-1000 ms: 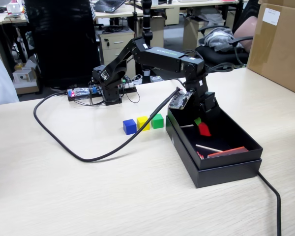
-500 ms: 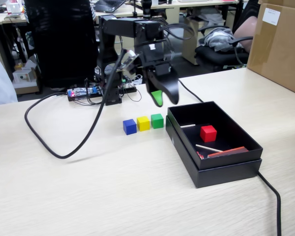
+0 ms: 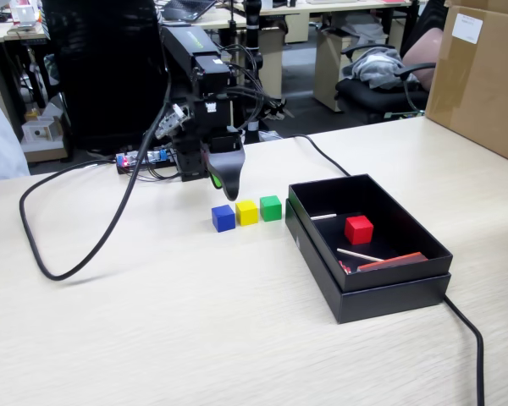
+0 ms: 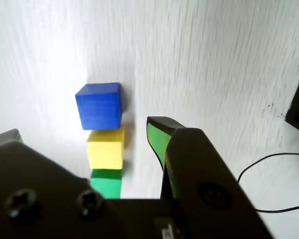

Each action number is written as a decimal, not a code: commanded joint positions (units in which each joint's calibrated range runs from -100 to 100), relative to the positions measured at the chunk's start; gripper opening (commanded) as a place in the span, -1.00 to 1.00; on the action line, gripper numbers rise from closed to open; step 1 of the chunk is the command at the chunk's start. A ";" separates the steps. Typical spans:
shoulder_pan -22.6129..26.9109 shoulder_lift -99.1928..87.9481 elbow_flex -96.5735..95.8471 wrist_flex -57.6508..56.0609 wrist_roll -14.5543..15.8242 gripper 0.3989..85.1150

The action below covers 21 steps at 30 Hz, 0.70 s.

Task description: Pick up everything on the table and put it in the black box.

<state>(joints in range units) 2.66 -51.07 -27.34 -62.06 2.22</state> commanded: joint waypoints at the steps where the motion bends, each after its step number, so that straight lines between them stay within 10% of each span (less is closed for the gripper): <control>1: -0.78 2.13 -1.04 4.05 -0.59 0.16; 13: -1.42 16.59 -2.58 11.82 -1.66 0.08; 21: -1.47 19.34 -2.58 16.31 -1.76 -0.70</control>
<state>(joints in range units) 1.20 -31.65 -31.63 -47.89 0.66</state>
